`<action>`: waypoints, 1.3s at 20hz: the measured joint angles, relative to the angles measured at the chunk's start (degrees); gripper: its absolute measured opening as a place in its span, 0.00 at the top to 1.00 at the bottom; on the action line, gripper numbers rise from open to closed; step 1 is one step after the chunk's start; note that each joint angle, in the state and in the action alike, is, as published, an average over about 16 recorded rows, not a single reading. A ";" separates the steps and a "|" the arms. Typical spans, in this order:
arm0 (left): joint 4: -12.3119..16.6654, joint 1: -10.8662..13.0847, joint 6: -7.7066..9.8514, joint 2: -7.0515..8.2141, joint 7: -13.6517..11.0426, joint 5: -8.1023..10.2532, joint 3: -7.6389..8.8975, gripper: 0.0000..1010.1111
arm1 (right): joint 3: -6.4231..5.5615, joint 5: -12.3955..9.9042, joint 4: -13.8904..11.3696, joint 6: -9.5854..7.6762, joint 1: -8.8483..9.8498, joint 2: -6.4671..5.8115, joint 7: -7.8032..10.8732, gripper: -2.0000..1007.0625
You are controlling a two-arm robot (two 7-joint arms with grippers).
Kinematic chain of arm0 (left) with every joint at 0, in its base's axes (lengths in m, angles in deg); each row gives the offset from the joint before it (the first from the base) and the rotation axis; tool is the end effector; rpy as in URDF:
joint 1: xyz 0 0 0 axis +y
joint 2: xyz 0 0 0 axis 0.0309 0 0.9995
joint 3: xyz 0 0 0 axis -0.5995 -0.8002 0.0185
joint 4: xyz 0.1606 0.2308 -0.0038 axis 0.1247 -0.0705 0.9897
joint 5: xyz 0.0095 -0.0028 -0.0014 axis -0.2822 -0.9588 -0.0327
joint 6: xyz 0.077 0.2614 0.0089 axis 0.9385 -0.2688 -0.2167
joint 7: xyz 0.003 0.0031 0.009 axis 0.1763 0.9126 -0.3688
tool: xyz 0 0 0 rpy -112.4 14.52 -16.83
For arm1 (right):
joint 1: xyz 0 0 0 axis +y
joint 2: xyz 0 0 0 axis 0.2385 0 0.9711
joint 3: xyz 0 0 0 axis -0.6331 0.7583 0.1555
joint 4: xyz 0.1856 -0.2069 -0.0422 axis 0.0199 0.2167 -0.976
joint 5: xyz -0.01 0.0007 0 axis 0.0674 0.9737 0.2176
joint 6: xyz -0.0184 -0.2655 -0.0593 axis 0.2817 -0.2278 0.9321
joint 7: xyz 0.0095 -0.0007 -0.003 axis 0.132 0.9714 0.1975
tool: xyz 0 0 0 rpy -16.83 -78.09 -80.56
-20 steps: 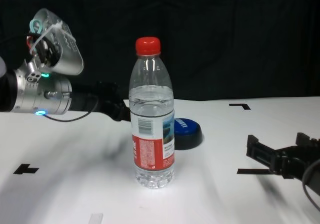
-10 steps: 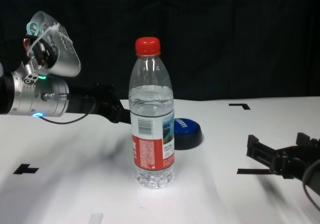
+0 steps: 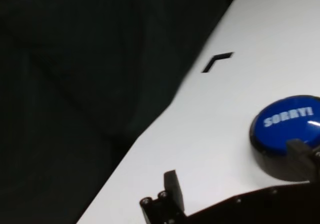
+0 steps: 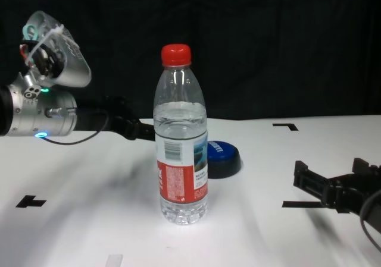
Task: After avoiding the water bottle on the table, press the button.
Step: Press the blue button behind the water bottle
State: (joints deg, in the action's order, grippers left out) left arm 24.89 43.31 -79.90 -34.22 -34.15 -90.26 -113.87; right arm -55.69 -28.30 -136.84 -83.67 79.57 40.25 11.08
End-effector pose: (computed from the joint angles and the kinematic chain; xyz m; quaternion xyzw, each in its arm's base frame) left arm 0.4730 0.0577 -0.2232 0.2449 -0.2253 0.3528 0.8745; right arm 0.2659 0.0312 -0.2970 0.0184 0.0178 -0.6311 0.7752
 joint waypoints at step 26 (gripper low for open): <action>32.42 19.25 16.41 8.96 8.80 1.78 10.03 0.01 | 0.00 0.00 0.00 0.00 0.00 0.01 0.00 0.00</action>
State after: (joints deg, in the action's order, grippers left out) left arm 57.31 62.56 -63.49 -25.26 -25.34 -88.48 -103.83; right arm -55.69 -28.30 -136.84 -83.67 79.57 40.25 11.08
